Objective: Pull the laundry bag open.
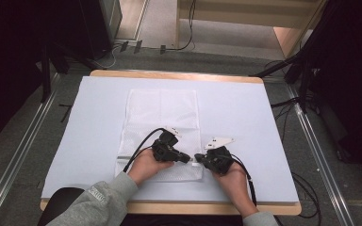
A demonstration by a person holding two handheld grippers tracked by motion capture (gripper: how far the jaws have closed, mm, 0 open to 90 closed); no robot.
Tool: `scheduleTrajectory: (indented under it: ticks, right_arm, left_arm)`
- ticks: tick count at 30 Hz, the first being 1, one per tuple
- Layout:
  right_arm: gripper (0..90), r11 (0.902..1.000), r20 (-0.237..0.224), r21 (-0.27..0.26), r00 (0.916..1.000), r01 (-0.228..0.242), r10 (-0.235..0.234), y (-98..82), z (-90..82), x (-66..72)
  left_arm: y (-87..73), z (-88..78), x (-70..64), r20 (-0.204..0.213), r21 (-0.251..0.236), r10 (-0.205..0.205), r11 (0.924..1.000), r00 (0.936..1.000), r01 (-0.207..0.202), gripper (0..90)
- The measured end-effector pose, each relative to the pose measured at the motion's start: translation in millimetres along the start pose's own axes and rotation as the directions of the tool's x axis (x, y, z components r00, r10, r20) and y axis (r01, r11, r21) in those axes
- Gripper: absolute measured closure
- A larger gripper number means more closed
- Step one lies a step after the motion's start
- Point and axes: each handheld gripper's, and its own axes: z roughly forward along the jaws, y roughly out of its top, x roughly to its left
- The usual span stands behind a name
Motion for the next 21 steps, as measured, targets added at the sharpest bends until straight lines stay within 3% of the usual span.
scheduleTrajectory:
  ticks: [7, 21]
  right_arm:
    - [90.0, 0.9998, -0.016, -0.007, 0.9997, -0.018, 0.018, -1.0, -0.1, -1.9]
    - [90.0, 0.9996, -0.028, -0.015, 0.9993, -0.023, 0.023, -2.0, 0.2, -3.8]
  left_arm:
    - [0.1, -0.9, -0.1, -0.008, 0.016, 0.011, 0.9998, 0.9999, -0.011, 88.0]
    - [-1.0, -5.7, 3.0, 0.012, 0.029, -0.005, 0.9996, 0.9999, 0.005, 88.1]
